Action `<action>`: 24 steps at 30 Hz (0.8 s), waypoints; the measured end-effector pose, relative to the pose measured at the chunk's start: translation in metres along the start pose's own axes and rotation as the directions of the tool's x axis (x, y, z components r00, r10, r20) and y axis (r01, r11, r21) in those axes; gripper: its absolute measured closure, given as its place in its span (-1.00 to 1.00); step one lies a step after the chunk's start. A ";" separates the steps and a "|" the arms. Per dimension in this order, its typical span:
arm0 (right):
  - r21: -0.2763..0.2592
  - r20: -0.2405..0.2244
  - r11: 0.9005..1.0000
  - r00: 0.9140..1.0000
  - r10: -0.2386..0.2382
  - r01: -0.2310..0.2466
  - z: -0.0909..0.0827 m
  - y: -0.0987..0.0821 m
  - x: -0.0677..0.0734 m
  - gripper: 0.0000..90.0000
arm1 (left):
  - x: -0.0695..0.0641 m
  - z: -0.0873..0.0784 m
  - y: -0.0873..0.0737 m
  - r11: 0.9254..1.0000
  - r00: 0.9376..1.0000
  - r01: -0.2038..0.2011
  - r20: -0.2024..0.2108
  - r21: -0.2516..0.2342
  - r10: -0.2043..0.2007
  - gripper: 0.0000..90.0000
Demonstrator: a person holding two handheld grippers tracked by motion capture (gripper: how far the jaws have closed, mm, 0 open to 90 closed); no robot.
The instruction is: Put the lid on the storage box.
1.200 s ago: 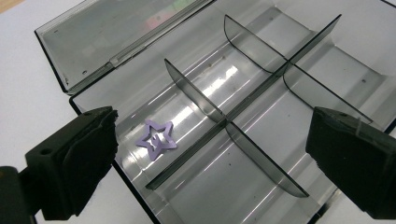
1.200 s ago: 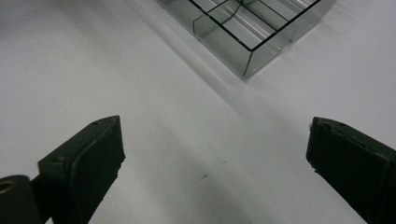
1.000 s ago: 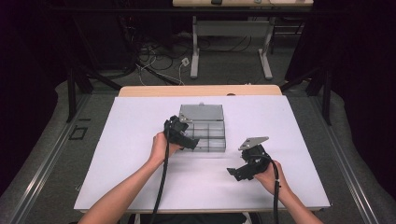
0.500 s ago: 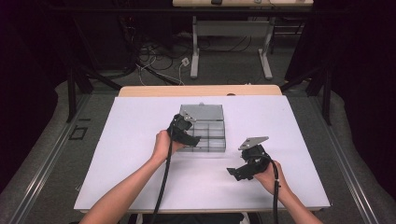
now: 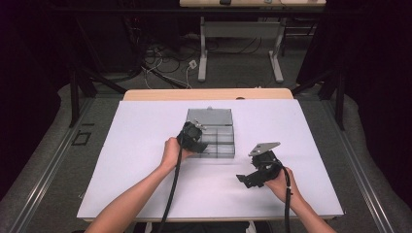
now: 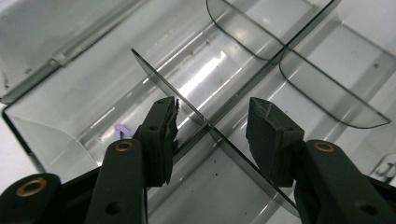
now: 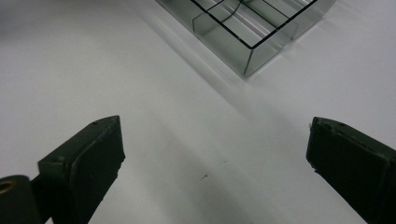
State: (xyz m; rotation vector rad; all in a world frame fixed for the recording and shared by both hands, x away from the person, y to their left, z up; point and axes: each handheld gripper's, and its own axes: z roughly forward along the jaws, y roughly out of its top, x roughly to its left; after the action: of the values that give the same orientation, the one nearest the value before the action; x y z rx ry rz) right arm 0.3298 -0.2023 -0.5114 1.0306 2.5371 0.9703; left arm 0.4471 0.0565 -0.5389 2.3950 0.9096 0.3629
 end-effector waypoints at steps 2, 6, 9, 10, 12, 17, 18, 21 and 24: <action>-0.002 0.001 1.000 1.000 0.000 0.000 0.000 0.000 0.000 -0.92 | -0.001 0.001 0.000 1.000 1.000 0.005 0.003 -0.007 -0.005 0.18; -0.004 -0.001 1.000 1.000 0.005 -0.005 0.000 0.000 0.000 -0.92 | -0.001 0.000 0.000 1.000 1.000 -0.010 -0.003 -0.007 0.010 0.23; -0.013 0.008 1.000 1.000 0.002 -0.002 0.001 -0.001 -0.001 -0.92 | -0.001 0.000 0.000 1.000 1.000 -0.006 -0.002 -0.011 0.006 0.24; -0.007 0.009 1.000 1.000 0.002 -0.002 0.001 -0.001 -0.001 -0.92 | -0.001 0.000 0.000 1.000 1.000 -0.005 -0.002 -0.011 0.005 0.24; -0.007 0.011 1.000 1.000 0.006 -0.006 0.001 -0.001 -0.001 -0.92 | -0.001 0.000 0.000 1.000 1.000 -0.011 -0.006 -0.010 0.011 0.24; -0.009 0.008 1.000 1.000 0.001 0.000 0.001 -0.001 -0.002 -0.92 | -0.001 0.001 0.000 1.000 1.000 -0.004 -0.003 -0.014 0.003 0.24; -0.010 0.009 1.000 1.000 -0.001 0.001 0.002 -0.001 -0.002 -0.92 | -0.001 0.000 0.000 1.000 1.000 -0.008 -0.006 -0.013 0.008 0.24; -0.010 0.014 1.000 1.000 0.000 0.000 0.001 -0.001 -0.002 -0.91 | -0.001 0.001 0.000 1.000 1.000 -0.008 -0.006 -0.013 0.008 0.24; -0.016 0.033 1.000 0.999 -0.008 0.008 0.001 -0.002 -0.003 -0.92 | -0.001 0.000 0.000 1.000 1.000 -0.009 -0.007 -0.012 0.009 0.24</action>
State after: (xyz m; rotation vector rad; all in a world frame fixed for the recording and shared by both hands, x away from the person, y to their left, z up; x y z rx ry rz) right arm 0.3318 -0.2051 -0.5133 1.0227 2.5010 0.9623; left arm 0.4463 0.0554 -0.5394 2.3892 0.8980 0.3785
